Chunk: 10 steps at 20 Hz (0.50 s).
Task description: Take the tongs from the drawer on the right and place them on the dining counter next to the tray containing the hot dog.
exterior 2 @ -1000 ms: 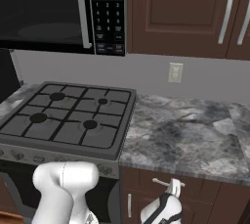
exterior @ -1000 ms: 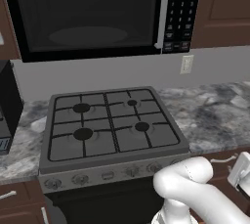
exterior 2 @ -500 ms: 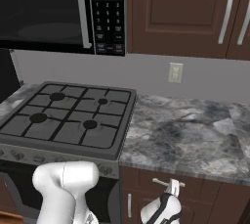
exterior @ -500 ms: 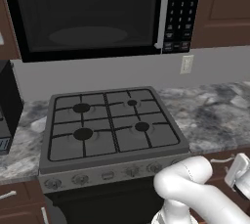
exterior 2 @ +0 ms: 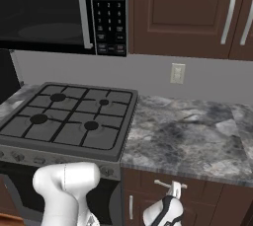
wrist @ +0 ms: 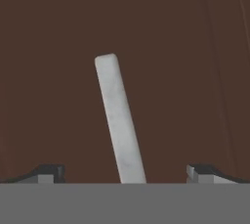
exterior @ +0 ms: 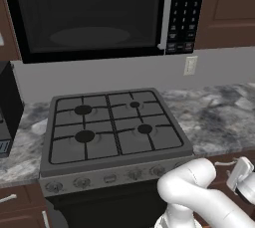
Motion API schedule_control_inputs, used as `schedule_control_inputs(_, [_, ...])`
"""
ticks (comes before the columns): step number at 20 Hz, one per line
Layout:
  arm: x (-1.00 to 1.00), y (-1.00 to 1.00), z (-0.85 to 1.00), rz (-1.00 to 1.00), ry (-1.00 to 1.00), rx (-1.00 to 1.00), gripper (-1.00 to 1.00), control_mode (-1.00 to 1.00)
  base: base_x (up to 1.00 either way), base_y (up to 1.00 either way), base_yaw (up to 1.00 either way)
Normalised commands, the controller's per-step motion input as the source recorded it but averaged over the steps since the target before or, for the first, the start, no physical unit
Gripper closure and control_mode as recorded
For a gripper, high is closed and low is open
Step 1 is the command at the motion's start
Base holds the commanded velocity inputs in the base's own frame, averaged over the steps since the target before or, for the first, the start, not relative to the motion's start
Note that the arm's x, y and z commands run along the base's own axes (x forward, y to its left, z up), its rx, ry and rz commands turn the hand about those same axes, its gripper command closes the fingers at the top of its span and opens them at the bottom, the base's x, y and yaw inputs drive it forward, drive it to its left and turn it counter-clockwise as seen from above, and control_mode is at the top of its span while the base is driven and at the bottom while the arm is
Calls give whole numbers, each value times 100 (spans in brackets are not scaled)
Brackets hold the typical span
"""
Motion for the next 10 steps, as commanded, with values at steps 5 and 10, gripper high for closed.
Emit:
schedule_control_inputs(5, [13, 0, 0, 0, 0, 0, -100, -100, 0, 0, 0])
schedule_control_inputs(10, [11, 0, 0, 0, 0, 0, -100, -100, 0, 0, 0])
